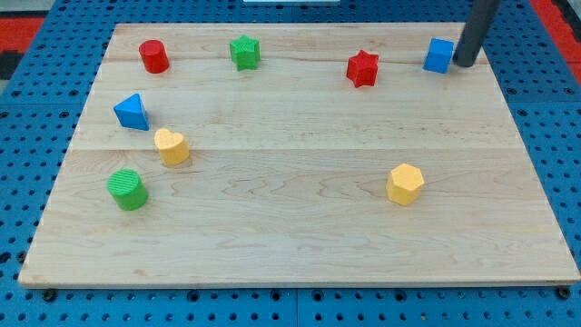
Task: Move the cube to the bottom right of the red star
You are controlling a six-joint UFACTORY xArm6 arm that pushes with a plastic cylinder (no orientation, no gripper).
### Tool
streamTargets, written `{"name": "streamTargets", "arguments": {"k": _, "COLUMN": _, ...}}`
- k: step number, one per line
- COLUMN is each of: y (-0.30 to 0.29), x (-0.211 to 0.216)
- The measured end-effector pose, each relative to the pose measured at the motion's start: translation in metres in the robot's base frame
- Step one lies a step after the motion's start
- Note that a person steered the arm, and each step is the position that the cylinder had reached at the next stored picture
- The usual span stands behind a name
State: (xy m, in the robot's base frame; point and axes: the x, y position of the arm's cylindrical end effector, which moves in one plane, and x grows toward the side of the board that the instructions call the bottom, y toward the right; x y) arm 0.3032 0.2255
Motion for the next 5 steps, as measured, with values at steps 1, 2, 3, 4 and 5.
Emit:
{"name": "streamTargets", "arguments": {"k": 1, "y": -0.001, "x": -0.009}}
{"name": "streamTargets", "arguments": {"k": 2, "y": 0.063, "x": -0.049}}
{"name": "streamTargets", "arguments": {"k": 3, "y": -0.031, "x": -0.055}}
{"name": "streamTargets", "arguments": {"k": 4, "y": -0.098, "x": 0.017}}
{"name": "streamTargets", "arguments": {"k": 5, "y": -0.101, "x": 0.026}}
